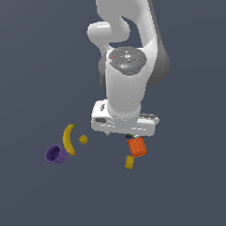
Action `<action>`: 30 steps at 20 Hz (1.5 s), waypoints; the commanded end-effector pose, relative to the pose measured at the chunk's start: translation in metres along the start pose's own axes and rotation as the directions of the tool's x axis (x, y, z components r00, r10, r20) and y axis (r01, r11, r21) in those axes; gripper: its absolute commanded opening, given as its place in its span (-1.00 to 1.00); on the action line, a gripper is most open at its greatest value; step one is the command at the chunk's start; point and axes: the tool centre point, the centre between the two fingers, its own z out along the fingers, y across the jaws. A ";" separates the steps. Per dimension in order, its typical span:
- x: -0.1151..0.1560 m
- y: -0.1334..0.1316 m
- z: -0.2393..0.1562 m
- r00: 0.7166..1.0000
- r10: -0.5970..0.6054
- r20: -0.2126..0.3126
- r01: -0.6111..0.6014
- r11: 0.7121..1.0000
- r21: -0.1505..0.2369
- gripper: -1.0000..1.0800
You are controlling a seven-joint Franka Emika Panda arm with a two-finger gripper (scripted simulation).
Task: Pick up a designated object from a clutter of objects.
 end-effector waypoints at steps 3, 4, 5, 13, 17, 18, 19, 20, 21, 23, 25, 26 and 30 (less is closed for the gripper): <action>0.017 -0.015 0.042 0.999 0.045 0.001 -0.045 0.999 0.005 0.92; 0.020 -0.019 0.051 0.999 0.054 0.001 -0.054 0.999 0.006 0.92; 0.022 -0.022 0.060 0.998 0.063 0.001 -0.063 0.998 0.007 0.92; 0.034 -0.039 0.114 0.993 0.115 0.003 -0.115 0.993 0.011 0.92; 0.037 -0.043 0.129 0.992 0.129 0.004 -0.129 0.992 0.012 0.92; 0.037 -0.044 0.131 0.991 0.132 0.004 -0.132 0.991 0.012 0.92; 0.037 -0.044 0.133 0.991 0.133 0.004 -0.133 0.991 0.012 0.92; 0.037 -0.045 0.135 0.991 0.135 0.004 -0.135 0.991 0.012 0.92; 0.037 -0.045 0.135 0.991 0.135 0.004 -0.135 0.991 0.012 0.92; 0.037 -0.044 0.135 0.991 0.134 0.005 -0.134 0.991 0.012 0.92; 0.037 -0.045 0.136 0.991 0.134 0.005 -0.134 0.991 0.012 0.92; 0.037 -0.045 0.138 0.991 0.134 0.005 -0.134 0.991 0.012 0.92; 0.037 -0.045 0.153 0.991 0.134 0.005 -0.134 0.991 0.012 0.92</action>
